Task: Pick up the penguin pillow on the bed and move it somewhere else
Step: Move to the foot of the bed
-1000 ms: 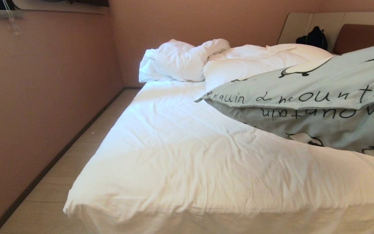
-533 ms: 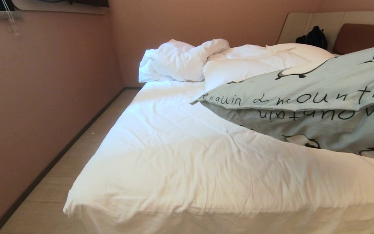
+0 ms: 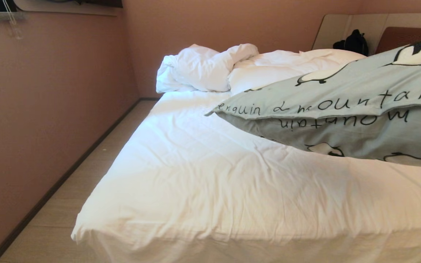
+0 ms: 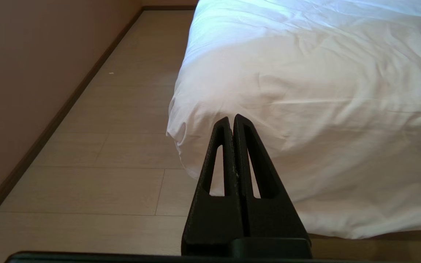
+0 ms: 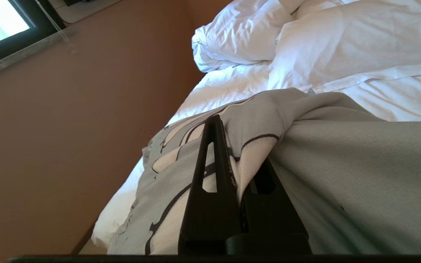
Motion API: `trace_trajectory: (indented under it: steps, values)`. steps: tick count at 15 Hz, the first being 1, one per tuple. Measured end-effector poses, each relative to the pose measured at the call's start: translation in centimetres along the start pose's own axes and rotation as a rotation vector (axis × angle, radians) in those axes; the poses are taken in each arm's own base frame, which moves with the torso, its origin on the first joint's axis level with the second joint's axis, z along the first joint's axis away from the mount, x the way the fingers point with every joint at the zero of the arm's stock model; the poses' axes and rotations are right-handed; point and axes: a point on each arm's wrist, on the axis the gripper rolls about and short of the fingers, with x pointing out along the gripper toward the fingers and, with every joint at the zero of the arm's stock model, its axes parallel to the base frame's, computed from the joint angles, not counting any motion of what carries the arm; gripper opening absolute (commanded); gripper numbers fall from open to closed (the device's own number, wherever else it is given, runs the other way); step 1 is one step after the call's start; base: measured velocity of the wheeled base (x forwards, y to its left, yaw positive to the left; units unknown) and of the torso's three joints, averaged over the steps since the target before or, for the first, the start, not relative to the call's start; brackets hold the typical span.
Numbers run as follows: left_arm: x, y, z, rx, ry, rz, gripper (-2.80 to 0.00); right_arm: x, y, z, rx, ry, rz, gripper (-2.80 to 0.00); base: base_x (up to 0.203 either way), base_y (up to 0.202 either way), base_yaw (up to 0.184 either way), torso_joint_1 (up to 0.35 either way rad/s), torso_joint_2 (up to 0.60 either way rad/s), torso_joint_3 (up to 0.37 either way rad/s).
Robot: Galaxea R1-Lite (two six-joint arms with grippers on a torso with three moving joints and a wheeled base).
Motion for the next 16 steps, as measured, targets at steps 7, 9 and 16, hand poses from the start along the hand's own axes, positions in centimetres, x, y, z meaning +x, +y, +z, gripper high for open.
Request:
trace_trajectory:
  steps: [7, 9, 16]
  values:
    - [0.0, 0.0, 0.0, -0.002, -0.001, 0.000, -2.80, 3.9, -1.8, -0.2, 0.023, 0.039, 0.066, -2.80, -0.074, 0.000, 0.000, 0.003, 0.00, 0.001]
    - [0.0, 0.0, 0.0, -0.002, 0.000, 0.000, -2.80, 5.7, -2.4, -0.7, 0.034, 0.056, 0.089, -2.80, 0.000, 0.000, 0.000, 0.000, 0.00, 0.000]
    - [0.0, 0.0, 0.0, -0.002, 0.000, 0.000, -2.80, 14.1, -3.9, -2.6, 0.031, 0.080, 0.046, -2.80, 0.000, 0.000, 0.000, 0.000, 0.00, 0.000]
